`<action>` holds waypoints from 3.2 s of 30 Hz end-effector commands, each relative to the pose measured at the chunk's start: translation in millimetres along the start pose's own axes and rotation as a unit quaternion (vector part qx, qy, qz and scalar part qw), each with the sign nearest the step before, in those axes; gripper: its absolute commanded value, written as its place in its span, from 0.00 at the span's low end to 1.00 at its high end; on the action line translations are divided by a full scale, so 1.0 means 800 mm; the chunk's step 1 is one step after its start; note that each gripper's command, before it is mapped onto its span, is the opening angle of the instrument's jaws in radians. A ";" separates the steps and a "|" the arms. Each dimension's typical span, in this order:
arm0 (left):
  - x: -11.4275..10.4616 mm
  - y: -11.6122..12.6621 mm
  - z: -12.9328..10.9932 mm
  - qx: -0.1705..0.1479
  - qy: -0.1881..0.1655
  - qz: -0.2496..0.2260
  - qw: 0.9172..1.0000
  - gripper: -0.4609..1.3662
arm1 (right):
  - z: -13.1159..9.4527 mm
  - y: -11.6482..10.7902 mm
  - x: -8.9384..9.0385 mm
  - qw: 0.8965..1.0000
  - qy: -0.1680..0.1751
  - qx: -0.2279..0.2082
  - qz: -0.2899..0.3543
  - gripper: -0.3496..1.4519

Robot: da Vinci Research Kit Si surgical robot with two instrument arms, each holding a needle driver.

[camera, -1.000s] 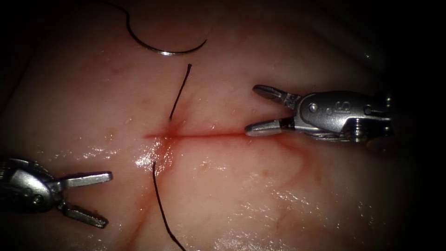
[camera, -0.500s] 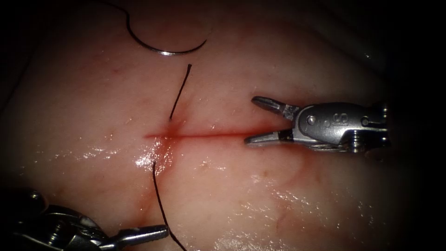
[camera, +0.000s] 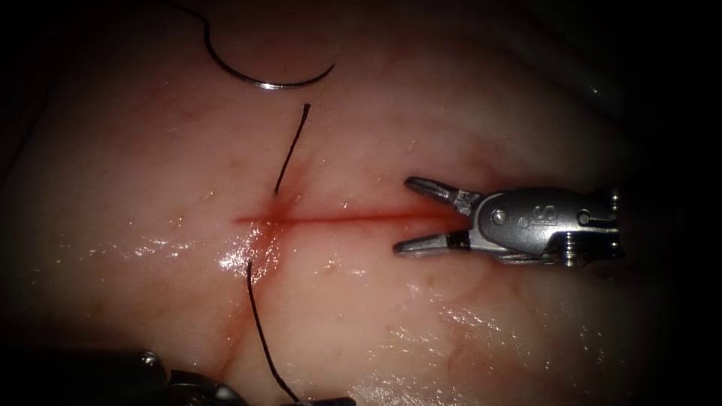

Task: Wound Closure
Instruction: Pick up the suture with the left gripper, then using the right gripper hand over a longer length of suture to the left gripper

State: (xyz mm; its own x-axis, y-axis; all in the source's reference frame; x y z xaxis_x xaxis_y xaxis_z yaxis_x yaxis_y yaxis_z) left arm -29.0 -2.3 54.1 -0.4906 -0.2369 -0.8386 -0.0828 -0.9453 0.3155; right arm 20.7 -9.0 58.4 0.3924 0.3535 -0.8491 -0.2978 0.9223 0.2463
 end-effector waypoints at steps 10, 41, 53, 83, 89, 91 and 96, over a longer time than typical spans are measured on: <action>-0.0030 -0.0062 -0.0045 -0.043 0.050 0.004 0.998 0.06 | 0.0023 -0.0039 0.0023 0.994 0.041 0.069 -0.074 0.84; -0.0073 -0.0100 -0.0041 -0.066 0.077 0.002 0.995 0.06 | 0.0171 -0.0095 0.0107 0.957 0.178 0.117 -0.198 0.80; -0.0066 -0.0102 -0.0045 -0.067 0.078 -0.005 0.995 0.06 | 0.0169 -0.0097 0.0101 0.937 0.220 0.151 -0.225 0.00; -0.0023 -0.0056 -0.0021 0.025 0.077 0.020 0.997 0.77 | 0.0175 0.0008 0.0043 0.966 0.127 0.083 -0.209 0.00; -0.0004 -0.0050 0.0010 0.063 0.067 0.049 0.995 0.74 | 0.0190 0.0017 0.0024 0.969 0.114 0.086 -0.203 0.00; 0.0000 -0.0049 0.0018 0.063 0.071 0.052 0.994 0.72 | 0.0192 0.0020 0.0020 0.969 0.112 0.086 -0.201 0.00; 0.0012 -0.0044 0.0028 0.079 0.081 0.073 0.991 0.71 | 0.0195 0.0028 0.0016 0.971 0.110 0.085 -0.195 0.00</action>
State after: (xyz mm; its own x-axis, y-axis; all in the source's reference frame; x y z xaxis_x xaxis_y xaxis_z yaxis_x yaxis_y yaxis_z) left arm -31.2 1.2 53.1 -0.3631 -0.4115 -0.8359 -0.1588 -0.8567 0.4907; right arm 34.1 -3.9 65.1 0.2457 -0.0530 -0.9679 -0.0072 0.9984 -0.0565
